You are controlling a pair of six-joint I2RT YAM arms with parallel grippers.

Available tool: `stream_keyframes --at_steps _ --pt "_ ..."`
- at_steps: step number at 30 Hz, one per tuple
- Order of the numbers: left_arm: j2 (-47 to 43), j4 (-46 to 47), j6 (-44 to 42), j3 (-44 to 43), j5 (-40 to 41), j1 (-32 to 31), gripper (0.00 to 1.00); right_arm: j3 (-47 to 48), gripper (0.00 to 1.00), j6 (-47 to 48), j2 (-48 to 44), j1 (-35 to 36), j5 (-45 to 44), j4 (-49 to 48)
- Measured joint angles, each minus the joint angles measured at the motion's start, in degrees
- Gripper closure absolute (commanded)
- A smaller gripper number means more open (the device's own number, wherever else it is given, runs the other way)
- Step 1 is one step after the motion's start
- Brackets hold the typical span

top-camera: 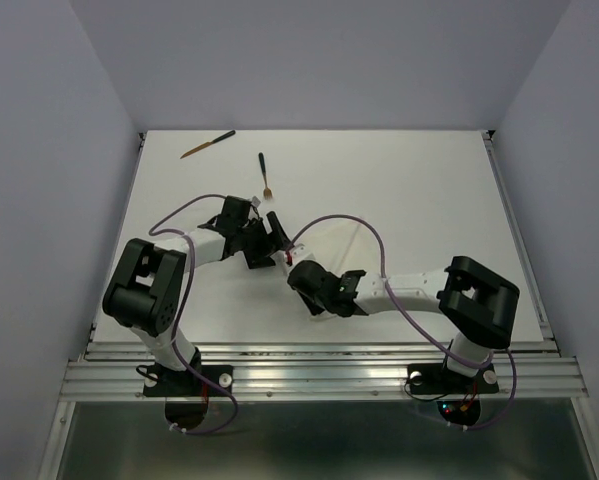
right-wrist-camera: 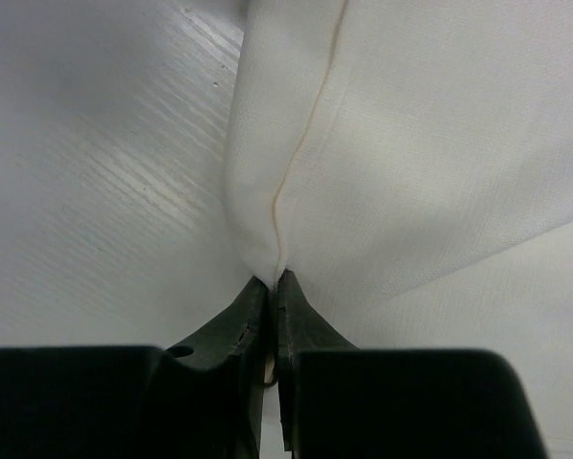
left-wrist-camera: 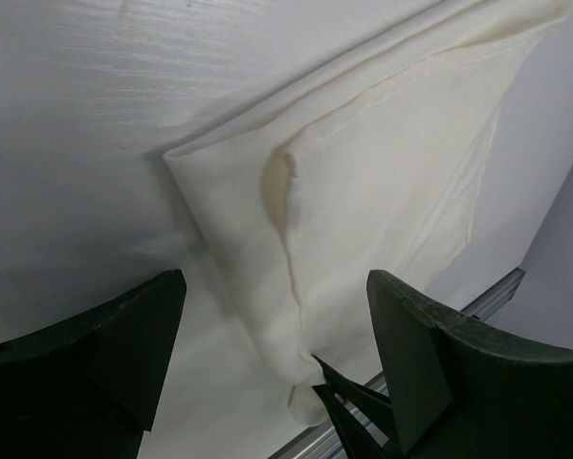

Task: Fold the napkin into a case and place the utensils inside
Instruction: Pick up the upper triangle-folded napkin from the center of the board.

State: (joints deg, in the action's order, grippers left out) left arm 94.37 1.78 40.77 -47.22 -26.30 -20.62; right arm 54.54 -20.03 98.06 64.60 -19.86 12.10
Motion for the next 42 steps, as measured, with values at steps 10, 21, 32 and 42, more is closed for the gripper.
stream_keyframes --at_steps 10,21,32,42 --pt "3.15 4.66 1.88 -0.66 -2.12 -2.69 0.24 -1.16 0.99 0.74 -2.58 0.00 0.28 -0.63" --pt "4.13 5.81 3.34 -0.66 -1.11 -3.19 0.37 -2.97 0.99 0.81 -7.32 0.00 -1.22 -1.51" --pt "6.19 8.41 5.60 -0.72 0.20 -4.55 0.63 -4.46 0.99 1.22 -8.76 0.00 -1.70 -2.45" --pt "6.54 7.34 6.84 -0.72 2.34 -4.92 1.00 -6.51 0.51 1.99 -8.83 0.00 -2.36 -4.11"
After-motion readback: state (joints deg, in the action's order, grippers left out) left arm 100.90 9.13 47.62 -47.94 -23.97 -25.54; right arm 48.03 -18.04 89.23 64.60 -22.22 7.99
